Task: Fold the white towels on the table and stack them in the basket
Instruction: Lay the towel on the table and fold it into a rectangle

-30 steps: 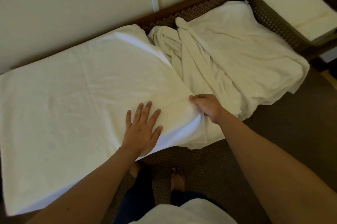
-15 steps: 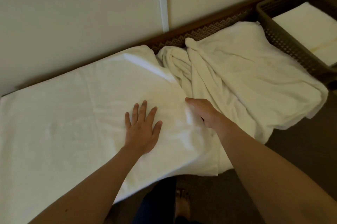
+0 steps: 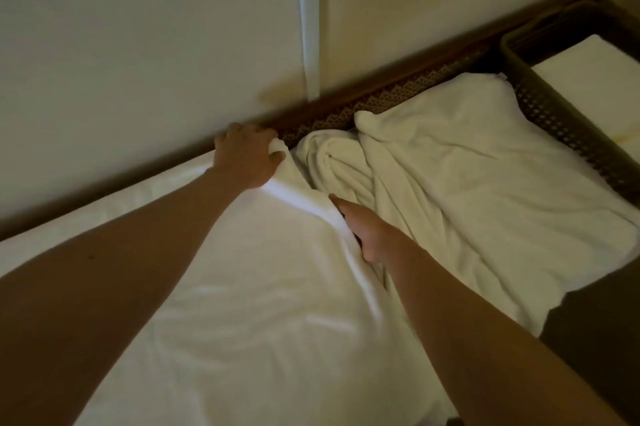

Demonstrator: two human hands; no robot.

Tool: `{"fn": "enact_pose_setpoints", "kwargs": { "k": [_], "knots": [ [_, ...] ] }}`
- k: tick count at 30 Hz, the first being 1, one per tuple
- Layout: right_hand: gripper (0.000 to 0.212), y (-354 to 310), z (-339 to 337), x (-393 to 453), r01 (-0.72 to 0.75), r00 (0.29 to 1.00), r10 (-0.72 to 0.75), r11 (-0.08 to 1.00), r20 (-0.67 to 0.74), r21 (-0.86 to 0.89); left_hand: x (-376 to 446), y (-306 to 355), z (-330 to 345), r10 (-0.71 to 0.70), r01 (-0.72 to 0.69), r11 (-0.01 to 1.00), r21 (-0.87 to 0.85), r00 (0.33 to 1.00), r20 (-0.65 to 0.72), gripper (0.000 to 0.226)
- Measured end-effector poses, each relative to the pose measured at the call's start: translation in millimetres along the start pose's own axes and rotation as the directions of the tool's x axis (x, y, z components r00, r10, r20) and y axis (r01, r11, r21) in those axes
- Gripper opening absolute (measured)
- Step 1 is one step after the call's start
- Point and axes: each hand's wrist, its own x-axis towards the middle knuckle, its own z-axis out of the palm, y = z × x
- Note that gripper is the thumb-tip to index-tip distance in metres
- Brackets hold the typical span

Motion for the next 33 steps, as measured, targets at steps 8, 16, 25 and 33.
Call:
{"fn": "enact_pose_setpoints", "kwargs": {
  "k": [8,16,25,33],
  "knots": [
    [0.025,-22.5,-5.8,14.8,0.083,0.996,-0.084,0.996,-0.018,-0.013,39.3,-6.0,-13.6,0.001,-0.011,0.999,0.04,0.974,0.226,0.052],
    [0.045,-23.8,-4.0,8.9,0.104,0.99,-0.118,0.98,0.074,0.17,57.8,-6.8,-13.5,-0.067,0.108,0.989,-0.104,0.939,0.337,0.046],
    [0.037,-31.9,-1.4,10.4,0.286,0.954,-0.287,0.958,0.091,0.018,61.7,-14.2,-1.8,-0.139,0.173,0.907,-0.383,0.984,0.116,0.031],
    [0.021,-52.4,18.7,24.8,0.345,0.934,-0.354,0.927,-0.039,-0.146,69.6,-17.0,11.9,-0.043,0.06,0.915,-0.399,0.998,0.051,0.033]
  ]
}}
